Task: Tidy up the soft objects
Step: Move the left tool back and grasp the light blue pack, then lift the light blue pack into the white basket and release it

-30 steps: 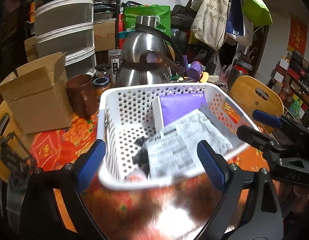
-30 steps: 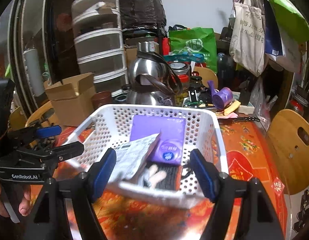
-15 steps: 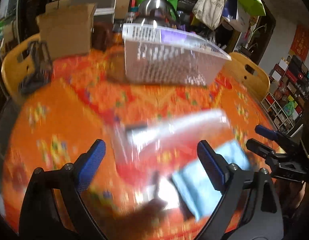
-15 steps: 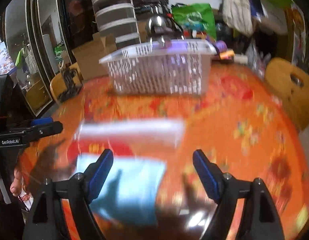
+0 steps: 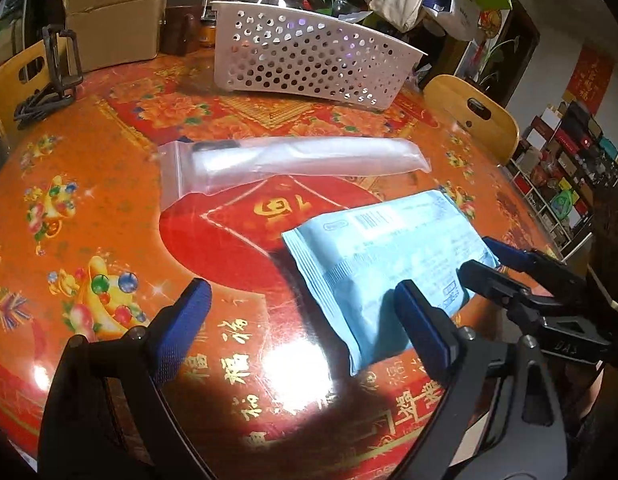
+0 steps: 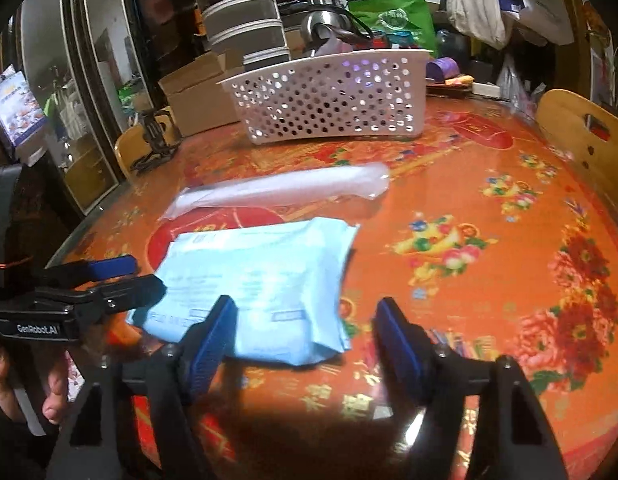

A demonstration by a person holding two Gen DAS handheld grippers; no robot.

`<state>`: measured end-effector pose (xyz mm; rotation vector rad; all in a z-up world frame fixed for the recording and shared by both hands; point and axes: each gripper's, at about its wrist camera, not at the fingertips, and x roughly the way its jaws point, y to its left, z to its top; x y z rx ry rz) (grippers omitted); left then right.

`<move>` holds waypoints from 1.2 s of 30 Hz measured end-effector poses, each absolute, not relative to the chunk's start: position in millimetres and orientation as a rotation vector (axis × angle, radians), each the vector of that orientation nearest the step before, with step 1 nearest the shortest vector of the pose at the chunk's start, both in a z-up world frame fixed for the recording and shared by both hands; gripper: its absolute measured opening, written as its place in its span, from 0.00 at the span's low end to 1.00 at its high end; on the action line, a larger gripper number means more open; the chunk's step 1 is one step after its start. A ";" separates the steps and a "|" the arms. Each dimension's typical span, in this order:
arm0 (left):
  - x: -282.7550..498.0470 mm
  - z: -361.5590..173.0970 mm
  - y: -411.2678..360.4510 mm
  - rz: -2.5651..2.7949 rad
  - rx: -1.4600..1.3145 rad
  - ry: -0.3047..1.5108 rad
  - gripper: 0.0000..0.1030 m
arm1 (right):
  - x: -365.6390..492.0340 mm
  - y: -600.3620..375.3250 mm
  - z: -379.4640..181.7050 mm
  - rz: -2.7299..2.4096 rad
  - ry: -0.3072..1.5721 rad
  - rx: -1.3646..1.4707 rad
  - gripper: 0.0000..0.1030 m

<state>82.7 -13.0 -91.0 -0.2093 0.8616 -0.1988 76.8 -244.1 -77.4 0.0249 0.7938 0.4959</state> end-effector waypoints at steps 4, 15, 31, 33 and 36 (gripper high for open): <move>83.8 -90.5 -15.7 -0.210 -0.198 0.844 0.79 | 72.9 -239.0 -77.9 0.517 0.784 0.022 0.52; 89.1 -87.3 -27.7 -0.333 -0.236 0.857 0.44 | 59.7 -230.4 -80.4 0.527 0.798 -0.006 0.50; 77.9 -72.3 -33.7 -0.292 -0.106 0.794 0.33 | 50.2 -201.0 -69.2 0.507 0.754 -0.083 0.30; 76.5 -66.6 -29.7 -0.287 -0.105 0.772 0.32 | 50.4 -199.2 -63.4 0.512 0.737 -0.079 0.30; 73.4 -55.8 -26.5 -0.277 -0.098 0.741 0.32 | 50.3 -195.9 -54.2 0.515 0.714 -0.082 0.29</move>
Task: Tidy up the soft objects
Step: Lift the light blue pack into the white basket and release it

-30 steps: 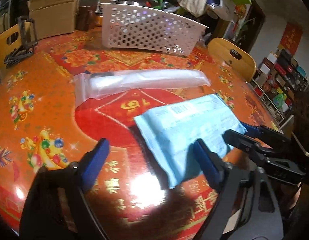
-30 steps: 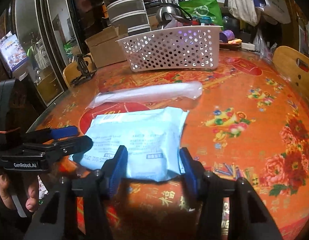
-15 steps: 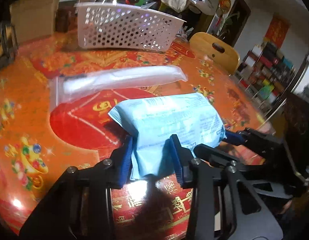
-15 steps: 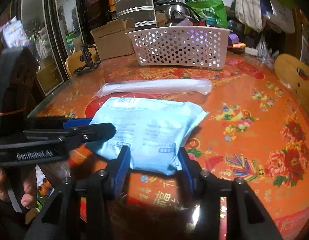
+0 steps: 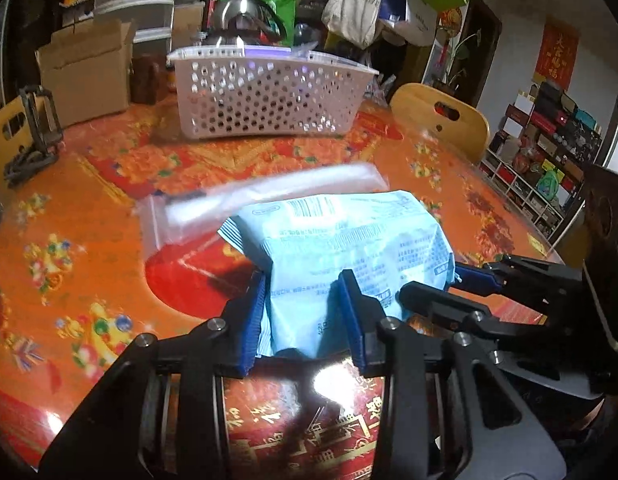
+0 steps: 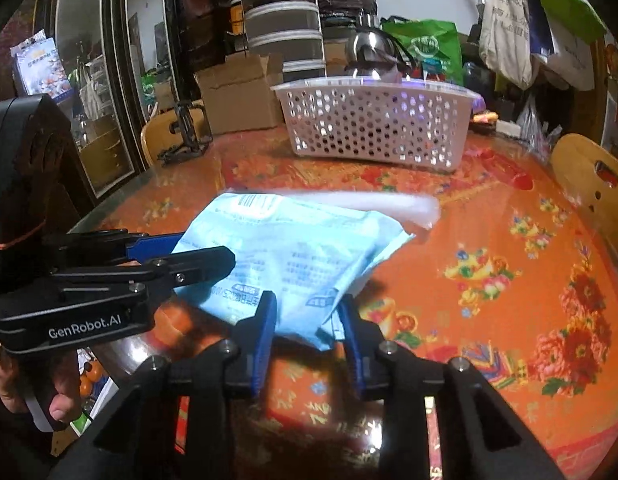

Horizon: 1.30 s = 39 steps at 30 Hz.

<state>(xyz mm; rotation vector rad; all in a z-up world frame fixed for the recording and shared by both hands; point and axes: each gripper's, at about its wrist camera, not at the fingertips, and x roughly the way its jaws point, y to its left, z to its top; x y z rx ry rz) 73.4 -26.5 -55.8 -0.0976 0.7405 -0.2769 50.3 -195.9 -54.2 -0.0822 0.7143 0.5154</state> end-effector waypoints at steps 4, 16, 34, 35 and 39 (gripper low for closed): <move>73.7 -38.2 -21.3 -0.270 -0.095 0.703 0.32 | 52.0 -192.0 -37.5 0.519 0.676 -0.087 0.29; 91.7 10.7 -11.0 -0.269 -0.101 0.621 0.32 | 73.5 -193.2 3.7 0.538 0.607 -0.063 0.29; 272.6 141.9 -19.7 -0.285 -0.066 0.563 0.32 | 239.0 -197.0 113.8 0.494 0.524 -0.076 0.28; 286.8 145.2 -22.1 -0.286 -0.062 0.573 0.32 | 247.3 -198.7 115.2 0.493 0.533 -0.069 0.28; 330.7 145.1 -31.6 -0.268 -0.053 0.603 0.32 | 284.4 -200.0 113.6 0.472 0.561 -0.076 0.28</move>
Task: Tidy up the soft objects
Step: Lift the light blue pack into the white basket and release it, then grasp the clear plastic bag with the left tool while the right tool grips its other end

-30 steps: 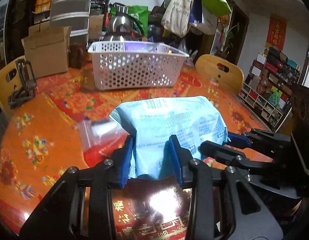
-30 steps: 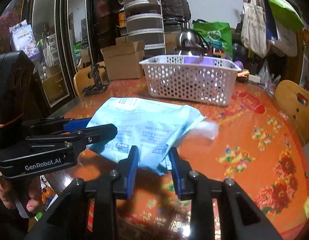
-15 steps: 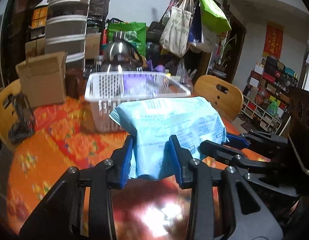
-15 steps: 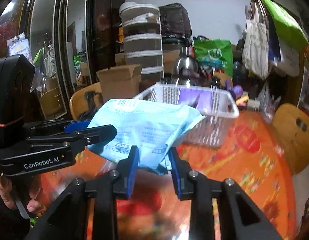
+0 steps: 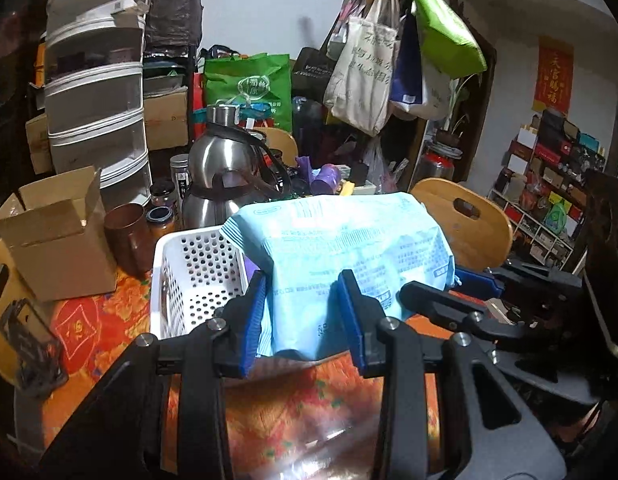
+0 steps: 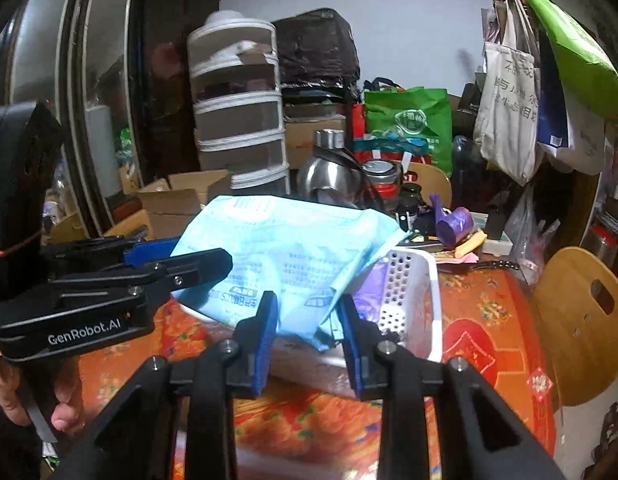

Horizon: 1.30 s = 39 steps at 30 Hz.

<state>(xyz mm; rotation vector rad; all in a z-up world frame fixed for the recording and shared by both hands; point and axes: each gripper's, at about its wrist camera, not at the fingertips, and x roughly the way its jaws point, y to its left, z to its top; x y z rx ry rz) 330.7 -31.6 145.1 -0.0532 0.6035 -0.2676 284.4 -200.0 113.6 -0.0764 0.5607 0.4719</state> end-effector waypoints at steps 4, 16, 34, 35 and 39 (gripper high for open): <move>370.6 129.1 -33.6 -0.252 -0.070 0.649 0.33 | 314.1 -196.2 100.4 0.464 0.595 -0.092 0.28; 428.4 58.7 -1.6 -0.108 -0.131 0.734 0.89 | 355.8 -192.1 41.0 0.351 0.698 -0.153 0.67; 323.0 39.3 20.3 -0.094 -0.093 0.785 0.89 | 268.9 -238.5 31.8 0.337 0.668 0.014 0.89; 307.5 33.8 25.5 -0.078 -0.092 0.797 0.89 | 260.6 -242.2 25.9 0.321 0.677 0.018 0.93; 250.4 -9.3 57.2 -0.079 -0.177 0.884 0.89 | 229.7 -261.8 -23.5 0.331 0.802 0.064 0.93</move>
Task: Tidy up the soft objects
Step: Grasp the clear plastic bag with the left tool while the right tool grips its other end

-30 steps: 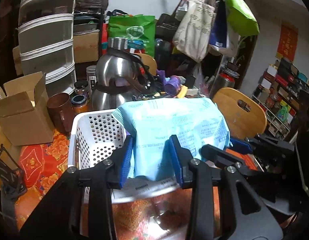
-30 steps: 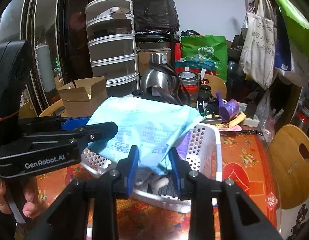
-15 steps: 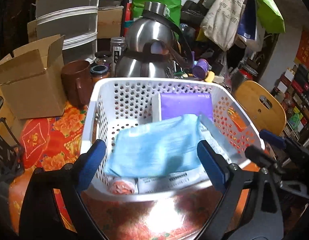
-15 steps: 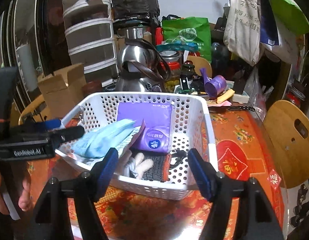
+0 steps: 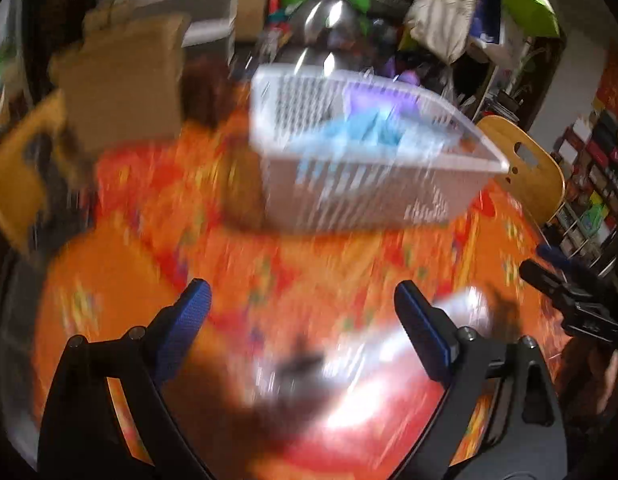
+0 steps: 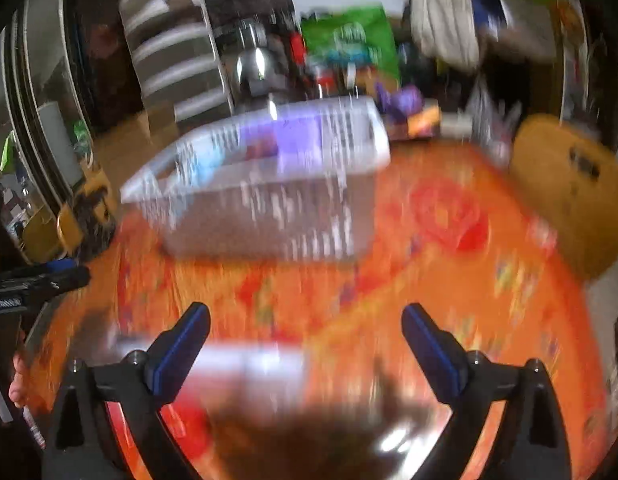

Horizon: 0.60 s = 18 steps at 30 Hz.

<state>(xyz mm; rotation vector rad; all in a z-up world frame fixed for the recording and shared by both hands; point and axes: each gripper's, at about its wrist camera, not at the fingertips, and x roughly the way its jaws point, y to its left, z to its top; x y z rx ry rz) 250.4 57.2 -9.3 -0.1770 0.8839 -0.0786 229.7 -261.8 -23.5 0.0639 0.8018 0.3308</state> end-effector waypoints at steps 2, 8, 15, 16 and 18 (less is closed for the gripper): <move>230.6 -32.1 68.8 -0.073 -0.216 0.922 0.89 | 221.7 -263.9 -42.9 0.329 0.851 0.059 0.93; 201.8 -80.5 74.5 -0.083 -0.243 0.978 0.89 | 215.2 -249.3 -68.6 0.367 0.902 0.018 0.92; 205.2 -86.6 59.4 -0.097 -0.166 0.958 0.89 | 224.6 -224.4 -80.9 0.401 0.936 -0.033 0.84; 205.9 -87.3 57.1 -0.092 -0.152 0.957 0.89 | 225.1 -220.5 -81.3 0.394 0.931 -0.058 0.83; 207.9 -88.8 53.6 -0.085 -0.123 0.951 0.89 | 227.3 -216.1 -81.6 0.390 0.937 -0.078 0.83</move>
